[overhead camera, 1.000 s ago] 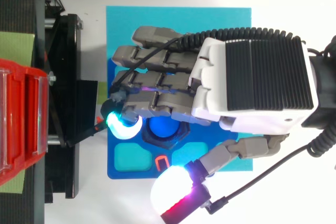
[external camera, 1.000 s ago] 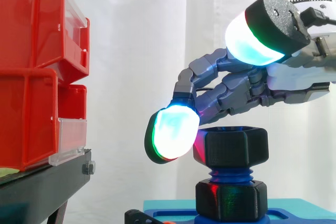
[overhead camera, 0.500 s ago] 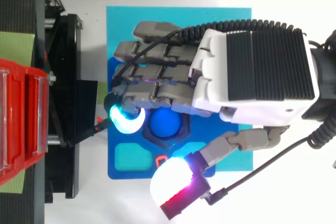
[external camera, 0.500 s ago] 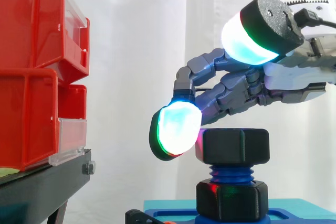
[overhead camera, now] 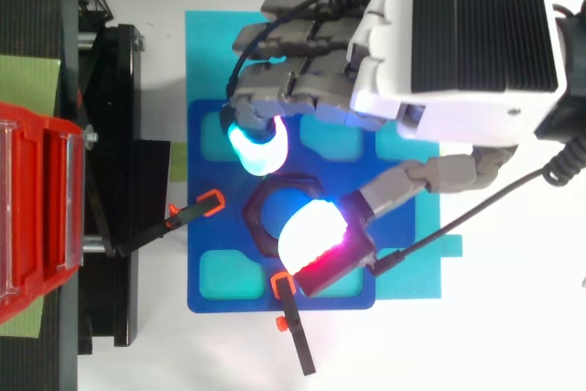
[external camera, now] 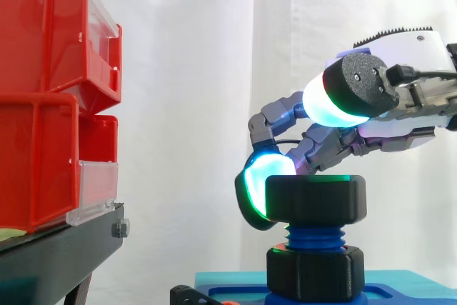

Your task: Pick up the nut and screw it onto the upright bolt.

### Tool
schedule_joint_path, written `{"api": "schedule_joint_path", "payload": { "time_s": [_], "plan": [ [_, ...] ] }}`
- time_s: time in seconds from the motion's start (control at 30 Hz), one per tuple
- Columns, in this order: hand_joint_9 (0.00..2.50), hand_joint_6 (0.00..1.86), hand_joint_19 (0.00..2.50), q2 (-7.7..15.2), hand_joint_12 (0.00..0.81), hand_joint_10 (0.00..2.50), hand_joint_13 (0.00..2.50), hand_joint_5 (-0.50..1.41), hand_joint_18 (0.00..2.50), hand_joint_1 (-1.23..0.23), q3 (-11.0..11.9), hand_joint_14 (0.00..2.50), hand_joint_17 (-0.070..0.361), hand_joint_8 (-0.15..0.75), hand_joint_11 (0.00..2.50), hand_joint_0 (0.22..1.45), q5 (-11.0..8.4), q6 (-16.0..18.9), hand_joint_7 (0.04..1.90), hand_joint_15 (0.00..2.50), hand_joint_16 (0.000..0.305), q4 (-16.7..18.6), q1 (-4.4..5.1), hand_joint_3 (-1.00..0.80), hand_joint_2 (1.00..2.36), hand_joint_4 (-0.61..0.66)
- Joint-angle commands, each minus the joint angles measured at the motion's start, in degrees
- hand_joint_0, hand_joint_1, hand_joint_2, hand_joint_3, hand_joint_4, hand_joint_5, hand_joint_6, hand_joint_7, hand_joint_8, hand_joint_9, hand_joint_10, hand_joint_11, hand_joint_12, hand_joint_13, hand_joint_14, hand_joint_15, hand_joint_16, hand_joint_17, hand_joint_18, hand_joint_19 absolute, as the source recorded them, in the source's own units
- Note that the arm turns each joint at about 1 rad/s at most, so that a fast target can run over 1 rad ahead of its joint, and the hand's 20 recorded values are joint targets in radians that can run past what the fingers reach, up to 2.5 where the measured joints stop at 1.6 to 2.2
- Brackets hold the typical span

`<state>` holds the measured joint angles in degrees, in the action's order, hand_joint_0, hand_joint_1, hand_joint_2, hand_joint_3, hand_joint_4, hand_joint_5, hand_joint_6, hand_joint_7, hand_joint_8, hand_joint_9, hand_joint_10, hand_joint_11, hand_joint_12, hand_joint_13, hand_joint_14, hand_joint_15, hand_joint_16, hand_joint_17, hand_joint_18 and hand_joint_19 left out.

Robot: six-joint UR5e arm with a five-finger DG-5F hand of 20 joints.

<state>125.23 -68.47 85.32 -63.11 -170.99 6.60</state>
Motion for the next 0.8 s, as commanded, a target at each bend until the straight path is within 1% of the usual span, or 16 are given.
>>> {"api": "schedule_joint_path", "payload": {
  "time_s": [0.0,0.03,0.1,0.17,0.27,0.33,0.4,0.43,0.47,0.5,0.53,0.57,0.6,0.67,0.7,0.77],
  "plan": [
    [0.68,0.51,0.0,-0.07,0.308,0.0,0.45,-0.03,0.34,-0.29,0.0,0.0,0.099,0.296,0.0,0.51,0.37,0.0,1.44,0.0,0.044,-0.13,-0.63,-0.5,1.0,0.26],
    [0.68,0.51,0.0,-0.07,0.308,0.0,0.46,-0.03,0.34,-0.29,0.0,0.0,0.099,0.298,0.0,0.51,0.98,0.0,1.43,0.0,0.044,-0.13,-1.06,-0.5,1.0,0.25],
    [0.7,0.52,0.0,-0.07,0.305,0.0,0.47,-0.03,0.35,-0.29,0.0,0.0,0.098,0.297,0.0,0.52,1.16,0.0,1.44,0.0,0.044,-0.13,-1.15,-0.5,1.0,0.25],
    [0.72,0.51,0.0,-0.25,0.303,0.0,0.47,-0.02,0.35,-0.29,0.0,0.0,0.097,0.299,0.0,0.52,2.39,0.0,1.44,0.0,0.043,-0.13,-1.68,-0.5,1.0,0.25],
    [0.74,0.51,0.0,-0.78,0.301,0.0,0.47,-0.02,0.36,-0.29,0.0,0.0,0.096,0.302,0.0,0.52,3.18,-0.09,1.45,0.0,0.043,-0.75,-2.12,-0.5,1.0,0.25],
    [0.76,0.51,0.0,-1.13,0.298,0.0,0.48,-0.01,0.36,-0.28,0.09,0.0,0.095,0.299,0.0,0.52,3.36,-0.09,1.46,0.0,0.042,-1.19,-2.29,-0.5,1.0,0.25],
    [0.76,0.5,0.0,-2.09,0.298,0.0,0.48,-0.02,0.37,-0.28,0.71,0.0,0.095,0.299,0.0,0.52,3.36,0.0,1.45,0.0,0.042,-1.36,-2.56,-0.5,1.0,0.25],
    [0.7,0.5,0.0,-2.27,0.309,0.0,0.43,-0.06,0.32,-0.28,0.97,0.0,0.097,0.287,0.0,0.52,3.44,0.0,1.3,0.0,0.043,-1.36,-2.65,-0.5,1.0,0.26],
    [0.65,0.5,0.0,-2.36,0.313,0.0,0.41,-0.07,0.29,-0.27,0.97,0.0,0.099,0.274,0.0,0.51,3.44,0.0,1.24,0.0,0.044,-1.36,-2.82,-0.5,1.0,0.26],
    [0.56,0.5,0.0,-2.62,0.332,0.0,0.33,-0.1,0.2,-0.26,1.76,0.0,0.105,0.268,0.0,0.51,3.53,-0.18,1.14,0.0,0.047,-1.71,-3.09,-0.5,1.0,0.27],
    [0.45,0.5,0.0,-2.62,0.344,0.0,0.24,-0.14,0.11,-0.24,1.94,0.0,0.111,0.26,0.0,0.5,3.62,-0.18,1.01,0.0,0.049,-1.89,-3.17,-0.5,1.0,0.28],
    [0.43,0.5,0.0,-2.62,0.348,0.0,0.23,-0.15,0.09,-0.24,3.08,0.0,0.113,0.26,0.0,0.5,3.97,-0.09,0.97,0.0,0.05,-2.15,-3.53,-0.5,1.0,0.27],
    [0.38,0.5,0.0,-2.62,0.356,0.0,0.18,-0.17,0.04,-0.23,4.13,0.0,0.115,0.256,0.0,0.49,4.59,-0.09,0.86,0.0,0.051,-2.33,-3.88,-0.5,1.0,0.25],
    [0.34,0.5,0.0,-2.53,0.355,0.0,0.15,-0.18,0.0,-0.22,4.66,0.0,0.116,0.247,0.0,0.49,5.03,-0.09,0.78,0.0,0.052,-2.33,-3.96,-0.5,1.0,0.22],
    [0.32,0.5,0.0,-2.53,0.356,0.0,0.13,-0.19,0.0,-0.22,5.54,0.0,0.118,0.243,0.0,0.49,6.43,-0.18,0.75,0.0,0.053,-2.15,-4.14,-0.5,1.0,0.21],
    [0.31,0.5,0.0,-2.53,0.357,0.0,0.11,-0.19,0.0,-0.21,5.63,0.0,0.119,0.239,0.0,0.49,8.63,-0.18,0.71,0.0,0.053,-1.89,-4.14,-0.5,1.0,0.21]
  ]
}}
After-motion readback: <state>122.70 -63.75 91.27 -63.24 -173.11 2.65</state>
